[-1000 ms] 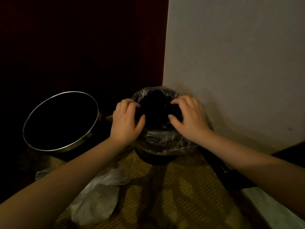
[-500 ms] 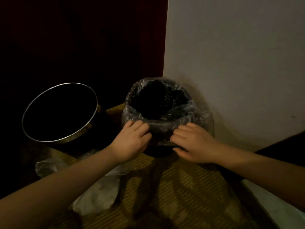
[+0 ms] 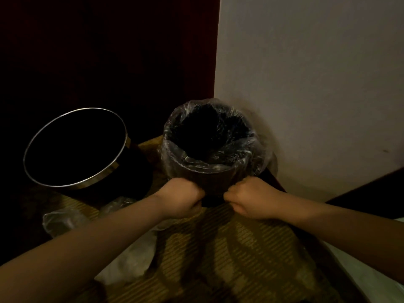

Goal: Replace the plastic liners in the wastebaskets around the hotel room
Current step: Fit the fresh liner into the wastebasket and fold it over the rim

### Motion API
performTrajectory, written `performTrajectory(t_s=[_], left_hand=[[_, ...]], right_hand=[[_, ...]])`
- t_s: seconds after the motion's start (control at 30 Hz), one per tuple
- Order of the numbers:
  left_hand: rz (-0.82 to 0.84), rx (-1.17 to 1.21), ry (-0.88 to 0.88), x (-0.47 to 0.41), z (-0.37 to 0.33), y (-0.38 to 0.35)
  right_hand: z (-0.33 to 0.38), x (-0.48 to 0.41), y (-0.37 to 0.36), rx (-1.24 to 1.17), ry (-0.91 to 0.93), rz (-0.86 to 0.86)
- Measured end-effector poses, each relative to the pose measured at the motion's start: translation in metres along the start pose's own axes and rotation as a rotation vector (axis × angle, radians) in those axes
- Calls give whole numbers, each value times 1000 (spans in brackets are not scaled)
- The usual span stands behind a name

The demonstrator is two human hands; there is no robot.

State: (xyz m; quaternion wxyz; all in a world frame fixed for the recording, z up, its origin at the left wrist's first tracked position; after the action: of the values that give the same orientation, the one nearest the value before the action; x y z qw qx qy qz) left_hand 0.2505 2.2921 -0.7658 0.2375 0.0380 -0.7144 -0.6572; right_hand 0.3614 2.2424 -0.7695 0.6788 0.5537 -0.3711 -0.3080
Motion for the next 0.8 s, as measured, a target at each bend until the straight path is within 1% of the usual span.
performTrajectory(t_s=[0.07, 0.1, 0.13, 0.17, 0.2, 0.23, 0.27, 0.3, 0.37, 0.4, 0.43, 0.47, 0.53, 0.57, 0.6, 0.67, 0.7, 0.73, 0.8], left_hand=[[-327, 55, -160, 6, -13, 31], [-493, 61, -228, 11, -17, 45], [-618, 62, -255, 14, -18, 56], [-692, 64, -236, 12, -13, 67], [-745, 59, -187, 10, -5, 75], [-752, 44, -131, 6, 3, 81], [-712, 31, -74, 0, 11, 82], [-594, 23, -32, -7, 20, 78], [-219, -72, 32, -20, 35, 55], [-67, -127, 64, -22, 44, 44], [15, -159, 100, -22, 50, 40], [45, -166, 129, -22, 56, 40], [36, -154, 147, -23, 60, 42], [-7, -134, 120, -24, 58, 44], [-97, -98, 65, -23, 54, 49], [-331, -19, -90, -15, 47, 62], [-360, 9, -125, -13, 48, 65], [-341, 46, -120, -12, 53, 65], [-270, 145, -61, -11, 66, 60]], right_hand=[[2, 7, 31, -92, 31, -310], [0, 11, 44, -116, 28, -434], [-4, 15, 57, -114, 11, -527], [-10, 15, 66, -101, -28, -577], [-18, 15, 71, -83, -78, -592], [-27, 13, 73, -73, -129, -571], [-36, 10, 72, -74, -164, -518], [-43, 7, 68, -77, -174, -434], [-55, 0, 58, -21, -142, -213], [-61, -3, 55, 36, -133, -118], [-68, -4, 55, 85, -144, -61], [-76, -4, 57, 116, -167, -37], [-87, -5, 60, 150, -193, -39], [-87, -6, 61, 136, -185, -46], [-84, -6, 61, 101, -175, -54], [-71, -9, 65, 22, -146, -78], [-64, -12, 66, -10, -129, -84], [-56, -15, 64, -46, -115, -66], [-43, -22, 58, -71, -73, 42]])
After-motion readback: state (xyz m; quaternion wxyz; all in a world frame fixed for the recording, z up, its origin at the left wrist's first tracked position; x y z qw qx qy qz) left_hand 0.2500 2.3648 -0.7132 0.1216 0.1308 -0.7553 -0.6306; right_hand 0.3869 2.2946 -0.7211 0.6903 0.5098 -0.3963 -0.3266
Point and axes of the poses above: each hand's wrist, its own x-axis away from the middle knuckle, its own y-axis out of the back of the hand, z = x × y, the point moved 7 cm from there along -x, towards the middle knuckle, and after that the axes turned 1 degree about -z, right-handed, at the moved point
